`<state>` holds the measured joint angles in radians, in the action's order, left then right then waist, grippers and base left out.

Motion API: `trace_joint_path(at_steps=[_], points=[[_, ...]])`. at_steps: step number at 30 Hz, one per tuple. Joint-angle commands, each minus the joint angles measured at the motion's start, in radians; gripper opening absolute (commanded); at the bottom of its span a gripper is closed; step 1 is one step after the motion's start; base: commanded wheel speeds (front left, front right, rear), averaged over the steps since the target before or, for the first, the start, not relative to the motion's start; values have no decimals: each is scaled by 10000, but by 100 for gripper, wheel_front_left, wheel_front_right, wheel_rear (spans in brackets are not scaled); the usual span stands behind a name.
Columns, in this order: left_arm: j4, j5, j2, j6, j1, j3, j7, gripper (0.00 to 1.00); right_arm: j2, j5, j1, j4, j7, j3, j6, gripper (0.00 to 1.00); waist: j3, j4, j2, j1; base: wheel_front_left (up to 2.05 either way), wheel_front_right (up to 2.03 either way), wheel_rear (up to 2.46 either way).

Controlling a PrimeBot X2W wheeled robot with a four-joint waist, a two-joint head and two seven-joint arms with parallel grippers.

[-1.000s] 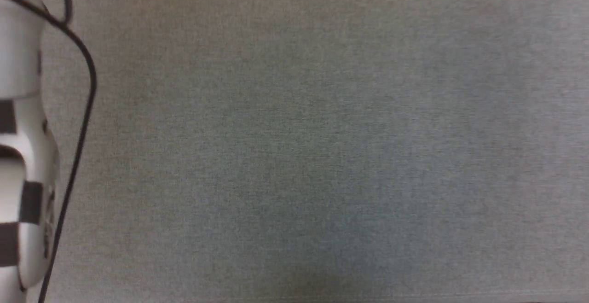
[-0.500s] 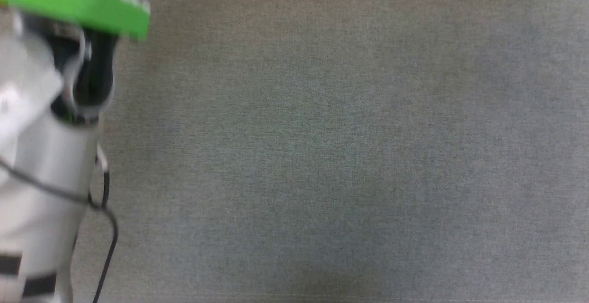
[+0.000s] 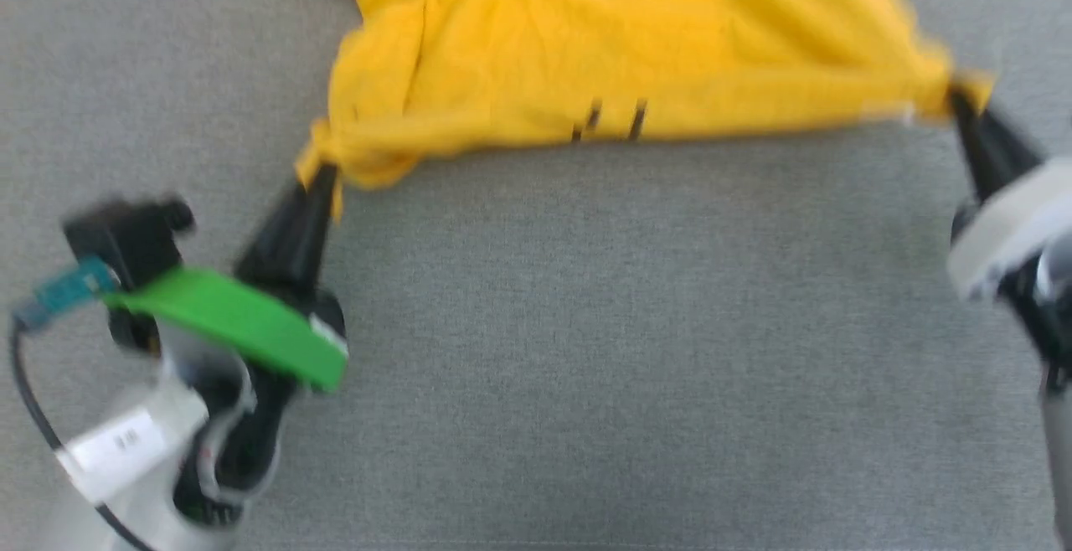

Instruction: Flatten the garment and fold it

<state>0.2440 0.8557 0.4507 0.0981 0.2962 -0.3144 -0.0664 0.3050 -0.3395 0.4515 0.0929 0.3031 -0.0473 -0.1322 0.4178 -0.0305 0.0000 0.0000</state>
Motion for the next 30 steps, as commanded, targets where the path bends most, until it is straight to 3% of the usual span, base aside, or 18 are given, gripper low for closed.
trace_joint_path(at_steps=[1, 18, 30], points=[[4, 199, 93, 44, -426, -45, -53, 0, -142, -86, -472, -303, 213, -191, 15, 0, -579, -54, 0, 0, 0, 0, 0], [-426, 1861, 296, 369, -4572, -755, -1182, 0, -1965, -1029, -5763, -2089, 2938, -2231, 15, 0, -2568, 369, 0, 0, 0, 0, 0], [698, 2649, 638, 702, -6500, -744, -1556, 0, -2453, -1559, -8012, -3370, 3798, -2804, 15, 0, -3453, 344, 0, 0, 0, 0, 0]])
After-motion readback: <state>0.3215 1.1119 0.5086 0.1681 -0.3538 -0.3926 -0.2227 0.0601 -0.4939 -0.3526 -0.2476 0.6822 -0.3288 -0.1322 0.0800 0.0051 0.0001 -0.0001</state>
